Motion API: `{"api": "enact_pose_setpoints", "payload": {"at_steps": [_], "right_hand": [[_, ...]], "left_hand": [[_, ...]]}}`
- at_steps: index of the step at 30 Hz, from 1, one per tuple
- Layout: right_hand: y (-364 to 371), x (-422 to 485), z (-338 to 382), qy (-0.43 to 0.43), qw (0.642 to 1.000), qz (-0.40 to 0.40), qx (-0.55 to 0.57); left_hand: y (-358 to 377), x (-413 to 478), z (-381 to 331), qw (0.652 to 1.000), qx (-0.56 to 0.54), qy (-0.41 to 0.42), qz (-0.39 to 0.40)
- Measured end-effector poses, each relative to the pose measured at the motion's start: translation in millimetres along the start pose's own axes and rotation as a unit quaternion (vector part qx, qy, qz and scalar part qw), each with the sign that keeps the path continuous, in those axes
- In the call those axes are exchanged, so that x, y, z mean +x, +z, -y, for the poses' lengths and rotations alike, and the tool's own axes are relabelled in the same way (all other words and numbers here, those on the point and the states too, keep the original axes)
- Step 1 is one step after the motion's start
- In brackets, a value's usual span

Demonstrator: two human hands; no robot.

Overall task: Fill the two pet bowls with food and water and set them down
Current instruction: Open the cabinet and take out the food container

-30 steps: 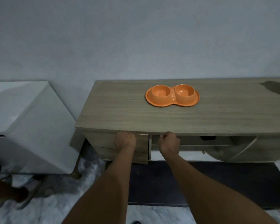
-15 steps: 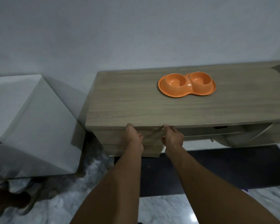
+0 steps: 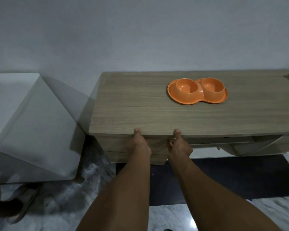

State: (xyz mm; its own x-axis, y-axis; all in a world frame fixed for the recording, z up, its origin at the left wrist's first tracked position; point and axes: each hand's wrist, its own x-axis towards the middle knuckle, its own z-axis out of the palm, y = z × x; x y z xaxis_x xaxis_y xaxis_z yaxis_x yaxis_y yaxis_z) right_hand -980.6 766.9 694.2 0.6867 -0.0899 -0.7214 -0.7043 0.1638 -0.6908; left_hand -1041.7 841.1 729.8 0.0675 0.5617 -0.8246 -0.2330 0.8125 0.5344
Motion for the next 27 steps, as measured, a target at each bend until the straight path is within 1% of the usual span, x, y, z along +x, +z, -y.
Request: {"api": "enact_pose_setpoints", "payload": {"at_steps": [3, 8, 10, 13, 16, 18, 20, 24, 27], "right_hand": [[2.9, 5.5, -1.7, 0.013, 1.000, -0.009, 0.010], [4.6, 12.2, 2.2, 0.036, 0.999, -0.016, 0.031], [5.9, 14.6, -0.2, 0.030, 0.999, -0.018, 0.024], [7.1, 17.7, -3.6, 0.012, 1.000, -0.025, 0.007], [5.2, 15.5, -3.1, 0.001, 1.000, -0.014, 0.003], [3.3, 12.9, -0.8, 0.002, 1.000, -0.003, -0.004], [-0.3, 10.3, 1.9, 0.006, 1.000, 0.005, -0.018], [-10.3, 5.5, 7.3, 0.009, 0.998, 0.030, -0.061], [-15.7, 4.8, 3.7, -0.033, 0.993, 0.024, -0.110]], "left_hand": [[3.9, 1.9, 0.2, 1.000, 0.004, 0.012, -0.021], [8.3, 6.8, -3.0, 1.000, 0.013, 0.009, -0.017], [9.5, 10.3, -1.6, 1.000, 0.013, 0.007, -0.004], [11.3, 15.1, 0.7, 1.000, 0.011, 0.017, -0.009], [11.8, 16.0, -0.8, 1.000, 0.020, 0.019, -0.005], [10.0, 18.0, -1.5, 0.999, 0.031, 0.015, 0.013], [7.0, 20.6, -1.7, 0.999, 0.043, 0.009, 0.031], [1.7, 20.8, 2.0, 0.998, 0.048, 0.001, 0.042], [-1.4, 18.1, 8.5, 0.997, 0.064, 0.010, 0.041]]}}
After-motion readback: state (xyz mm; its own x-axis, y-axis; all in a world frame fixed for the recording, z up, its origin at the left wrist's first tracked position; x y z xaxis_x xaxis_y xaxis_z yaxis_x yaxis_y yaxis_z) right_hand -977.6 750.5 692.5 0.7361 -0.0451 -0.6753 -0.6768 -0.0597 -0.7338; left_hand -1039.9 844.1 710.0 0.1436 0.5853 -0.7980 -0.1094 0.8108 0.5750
